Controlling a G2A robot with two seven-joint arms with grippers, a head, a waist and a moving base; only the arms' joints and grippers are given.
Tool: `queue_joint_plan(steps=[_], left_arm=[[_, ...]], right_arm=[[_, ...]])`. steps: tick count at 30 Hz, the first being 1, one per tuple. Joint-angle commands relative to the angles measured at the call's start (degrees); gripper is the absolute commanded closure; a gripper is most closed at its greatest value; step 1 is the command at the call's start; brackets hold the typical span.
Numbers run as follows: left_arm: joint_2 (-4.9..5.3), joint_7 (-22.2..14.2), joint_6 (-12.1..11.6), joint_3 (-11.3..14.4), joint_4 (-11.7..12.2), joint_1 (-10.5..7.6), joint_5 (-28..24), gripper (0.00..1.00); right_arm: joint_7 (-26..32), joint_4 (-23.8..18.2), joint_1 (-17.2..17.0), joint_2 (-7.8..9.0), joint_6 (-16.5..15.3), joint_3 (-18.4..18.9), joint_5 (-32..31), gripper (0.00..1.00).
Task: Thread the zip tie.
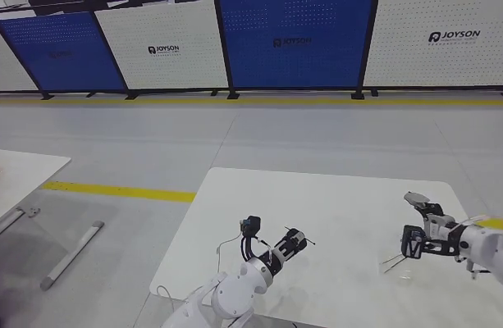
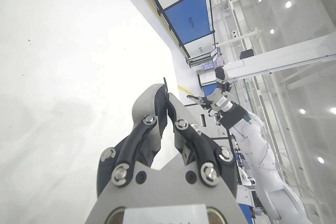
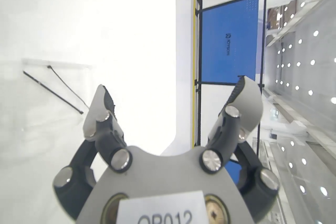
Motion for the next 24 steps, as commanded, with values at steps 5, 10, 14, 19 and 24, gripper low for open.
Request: queue_joint_plan(steps=[5, 10, 14, 19, 24], left_arm=[[0.0, 0.0, 0.0, 0.0, 0.0, 0.0, 0.0, 1.0], [0.0, 0.0, 0.0, 0.0, 0.0, 0.0, 0.0, 1.0], [0.0, 0.0, 0.0, 0.0, 0.0, 0.0, 0.0, 1.0], [0.0, 0.0, 0.0, 0.0, 0.0, 0.0, 0.0, 1.0], [0.0, 0.0, 0.0, 0.0, 0.0, 0.0, 0.0, 1.0]], right_arm=[[-1.3, 0.0, 0.0, 0.0, 0.0, 0.0, 0.0, 0.0], [-6.8, -0.1, 0.1, 0.31, 0.0, 0.0, 0.0, 0.0], [-15.3, 1.3, 0.8, 1.97, 0.0, 0.0, 0.0, 0.0], [-17.4, -0.6, -0.2, 3.87, 0.0, 0.0, 0.0, 0.0], [-13.6, -3.4, -3.0, 4.01, 0.0, 0.0, 0.0, 0.0]])
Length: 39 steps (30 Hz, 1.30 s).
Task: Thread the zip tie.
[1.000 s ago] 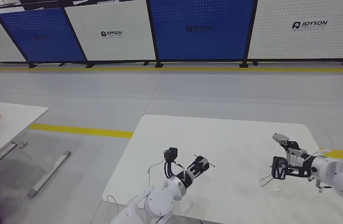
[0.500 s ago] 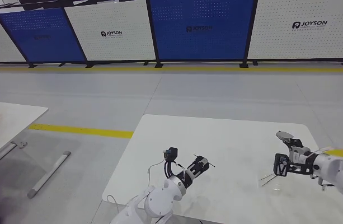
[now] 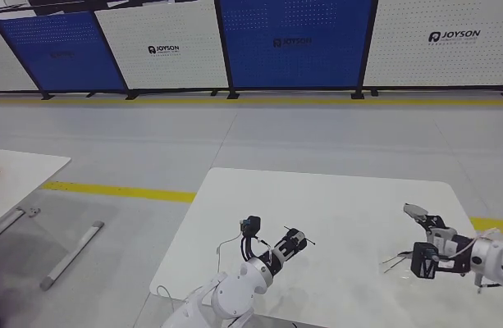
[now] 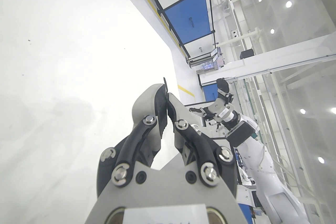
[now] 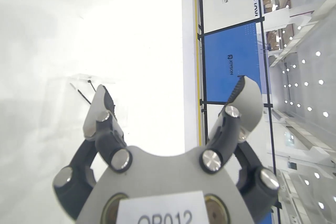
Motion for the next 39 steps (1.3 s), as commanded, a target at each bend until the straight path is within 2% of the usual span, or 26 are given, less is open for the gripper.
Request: queue_joint_plan(steps=[1, 3, 18, 22, 23, 25, 26, 29, 30, 33, 35, 39], left_arm=[[0.0, 0.0, 0.0, 0.0, 0.0, 0.0, 0.0, 1.0], [0.0, 0.0, 0.0, 0.0, 0.0, 0.0, 0.0, 1.0], [0.0, 0.0, 0.0, 0.0, 0.0, 0.0, 0.0, 1.0], [0.0, 0.0, 0.0, 0.0, 0.0, 0.0, 0.0, 1.0], [0.0, 0.0, 0.0, 0.0, 0.0, 0.0, 0.0, 1.0], [0.0, 0.0, 0.0, 0.0, 0.0, 0.0, 0.0, 1.0], [0.0, 0.0, 0.0, 0.0, 0.0, 0.0, 0.0, 1.0], [0.0, 0.0, 0.0, 0.0, 0.0, 0.0, 0.0, 1.0], [0.0, 0.0, 0.0, 0.0, 0.0, 0.0, 0.0, 1.0], [0.0, 0.0, 0.0, 0.0, 0.0, 0.0, 0.0, 1.0], [0.0, 0.0, 0.0, 0.0, 0.0, 0.0, 0.0, 1.0], [0.0, 0.0, 0.0, 0.0, 0.0, 0.0, 0.0, 1.0]], right_arm=[[0.9, 0.2, 0.1, -0.19, 0.0, 0.0, 0.0, 0.0], [0.2, 1.1, 1.0, -0.46, 0.0, 0.0, 0.0, 0.0], [-0.3, 1.1, 0.8, -0.25, 0.0, 0.0, 0.0, 0.0], [-6.0, 2.0, 2.0, 2.05, 0.0, 0.0, 0.0, 0.0], [-8.2, 1.0, 2.0, 3.02, 0.0, 0.0, 0.0, 0.0], [-9.0, 0.7, 2.6, 4.59, 0.0, 0.0, 0.0, 0.0], [-10.4, -0.9, 2.1, 5.31, 0.0, 0.0, 0.0, 0.0], [-9.9, -3.2, 0.8, 7.61, 0.0, 0.0, 0.0, 0.0], [-7.7, -3.6, 0.2, 8.33, 0.0, 0.0, 0.0, 0.0], [-1.9, -6.0, -3.7, 9.37, 0.0, 0.0, 0.0, 0.0], [1.0, -6.1, -5.3, 9.62, 0.0, 0.0, 0.0, 0.0], [-1.9, -5.8, -4.6, 9.54, 0.0, 0.0, 0.0, 0.0]])
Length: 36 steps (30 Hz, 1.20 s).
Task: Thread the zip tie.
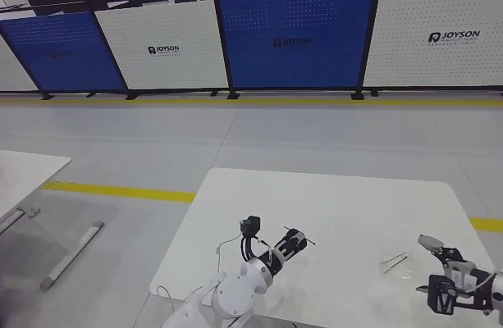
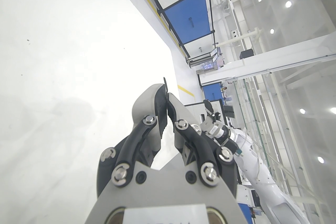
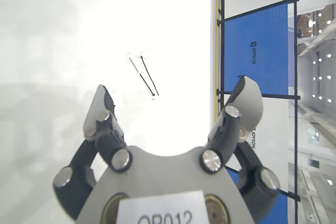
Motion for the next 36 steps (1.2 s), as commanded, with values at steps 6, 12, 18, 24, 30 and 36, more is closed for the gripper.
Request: queue_joint_plan(steps=[6, 12, 18, 24, 30, 36], left_arm=[[0.0, 0.0, 0.0, 0.0, 0.0, 0.0, 0.0, 1.0], [0.0, 0.0, 0.0, 0.0, 0.0, 0.0, 0.0, 1.0], [0.0, 0.0, 0.0, 0.0, 0.0, 0.0, 0.0, 1.0], [0.0, 0.0, 0.0, 0.0, 0.0, 0.0, 0.0, 1.0], [0.0, 0.0, 0.0, 0.0, 0.0, 0.0, 0.0, 1.0], [0.0, 0.0, 0.0, 0.0, 0.0, 0.0, 0.0, 1.0]], right_arm=[[-1.6, 0.3, 0.4, -0.02, 0.0, 0.0, 0.0, 0.0], [-1.6, 0.3, 0.4, -0.02, 0.0, 0.0, 0.0, 0.0], [-18.4, 4.7, -0.8, 0.31, 0.0, 0.0, 5.3, 0.0], [-19.4, 5.2, -2.4, 0.56, 0.0, 0.0, 9.5, 0.0], [-24.7, 3.1, -6.2, 0.37, 0.0, 0.0, 17.1, 0.0], [-24.7, 3.1, -6.2, 0.37, 0.0, 0.0, 17.1, 0.0]])
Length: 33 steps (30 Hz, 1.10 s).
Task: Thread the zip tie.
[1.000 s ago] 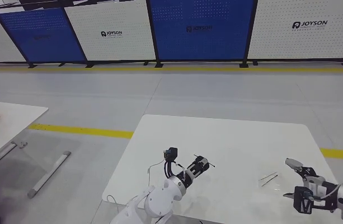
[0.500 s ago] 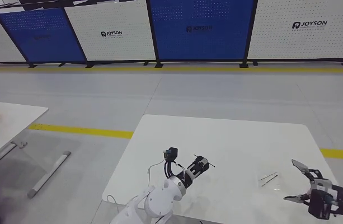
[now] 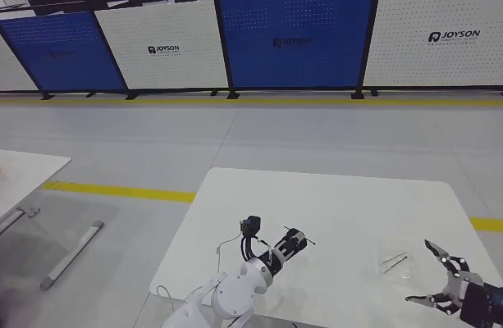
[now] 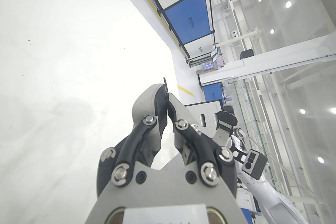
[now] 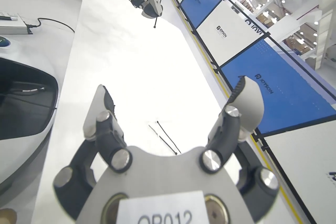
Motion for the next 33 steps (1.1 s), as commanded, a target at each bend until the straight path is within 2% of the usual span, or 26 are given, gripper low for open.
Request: queue_joint_plan(steps=[1, 4, 8, 10, 12, 16, 18, 20, 24, 33], left_arm=[[0.0, 0.0, 0.0, 0.0, 0.0, 0.0, 0.0, 1.0], [0.0, 0.0, 0.0, 0.0, 0.0, 0.0, 0.0, 1.0], [0.0, 0.0, 0.0, 0.0, 0.0, 0.0, 0.0, 1.0], [0.0, 0.0, 0.0, 0.0, 0.0, 0.0, 0.0, 1.0], [0.0, 0.0, 0.0, 0.0, 0.0, 0.0, 0.0, 1.0], [0.0, 0.0, 0.0, 0.0, 0.0, 0.0, 0.0, 1.0], [0.0, 0.0, 0.0, 0.0, 0.0, 0.0, 0.0, 1.0], [0.0, 0.0, 0.0, 0.0, 0.0, 0.0, 0.0, 1.0], [0.0, 0.0, 0.0, 0.0, 0.0, 0.0, 0.0, 1.0], [0.0, 0.0, 0.0, 0.0, 0.0, 0.0, 0.0, 1.0]], right_arm=[[0.1, 0.0, 0.0, 0.0, 0.0, 0.0, 0.0, 0.0], [1.8, -0.5, -0.7, -0.1, 0.0, 0.0, 0.6, 0.0], [6.0, -2.3, -1.8, 0.61, 0.0, 0.0, 9.7, 0.0], [8.3, -3.2, -2.5, 1.67, 0.0, 0.0, 15.2, 0.0], [11.7, -5.4, -1.8, 2.66, 0.0, 0.0, 18.4, 0.0], [23.1, -11.1, -0.9, 4.73, 0.0, 0.0, 28.8, 0.0], [31.2, -13.2, 0.5, 5.5, 0.0, 0.0, 36.1, 0.0], [41.5, -16.5, 2.6, 5.67, 0.0, 0.2, 43.3, 0.0], [51.9, -17.8, 6.0, 4.75, 0.0, 0.7, 54.8, 0.0], [51.9, -17.8, 6.0, 4.75, 0.0, 0.7, 54.8, 0.0]])
